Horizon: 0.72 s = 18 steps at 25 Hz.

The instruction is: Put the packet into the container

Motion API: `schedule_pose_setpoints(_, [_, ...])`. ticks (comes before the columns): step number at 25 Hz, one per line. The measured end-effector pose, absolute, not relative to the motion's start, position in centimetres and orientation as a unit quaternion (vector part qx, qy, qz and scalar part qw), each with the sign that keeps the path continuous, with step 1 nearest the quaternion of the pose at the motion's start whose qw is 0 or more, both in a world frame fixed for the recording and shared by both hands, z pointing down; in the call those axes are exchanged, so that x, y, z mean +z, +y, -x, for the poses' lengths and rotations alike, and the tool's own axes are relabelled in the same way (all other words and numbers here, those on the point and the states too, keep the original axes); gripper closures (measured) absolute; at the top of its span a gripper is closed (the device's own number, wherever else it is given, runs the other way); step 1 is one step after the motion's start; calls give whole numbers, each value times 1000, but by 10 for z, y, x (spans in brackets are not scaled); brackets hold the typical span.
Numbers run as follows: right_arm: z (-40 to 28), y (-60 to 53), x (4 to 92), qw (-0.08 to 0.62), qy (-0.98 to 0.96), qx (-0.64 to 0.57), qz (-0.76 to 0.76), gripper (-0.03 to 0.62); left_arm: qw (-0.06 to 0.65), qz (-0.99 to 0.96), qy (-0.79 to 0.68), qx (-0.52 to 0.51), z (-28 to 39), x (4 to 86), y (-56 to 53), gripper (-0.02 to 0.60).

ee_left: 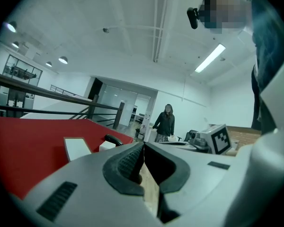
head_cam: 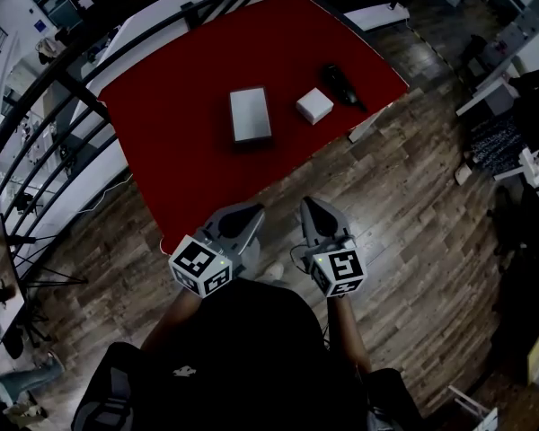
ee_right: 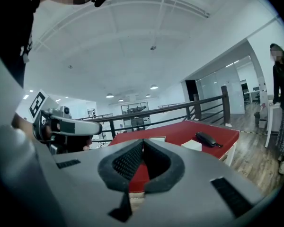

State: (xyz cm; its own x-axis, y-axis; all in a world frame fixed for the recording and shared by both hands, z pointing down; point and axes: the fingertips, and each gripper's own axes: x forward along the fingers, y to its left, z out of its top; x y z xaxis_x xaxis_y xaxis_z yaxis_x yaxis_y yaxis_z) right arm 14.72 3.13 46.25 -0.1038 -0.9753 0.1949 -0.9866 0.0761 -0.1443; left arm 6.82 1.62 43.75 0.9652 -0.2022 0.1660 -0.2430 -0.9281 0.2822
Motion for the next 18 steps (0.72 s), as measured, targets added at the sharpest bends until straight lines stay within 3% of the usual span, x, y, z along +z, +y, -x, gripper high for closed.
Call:
schedule_pose_setpoints(5, [-169,-4,472,27,-723,125,-678,572,109,-985,-92,92,-90,451,-10,571])
schedule_pose_setpoints(18, [-197,-111,463,38,-717,122,-685,572,122,-985,-99,75,-110,443,-136,571])
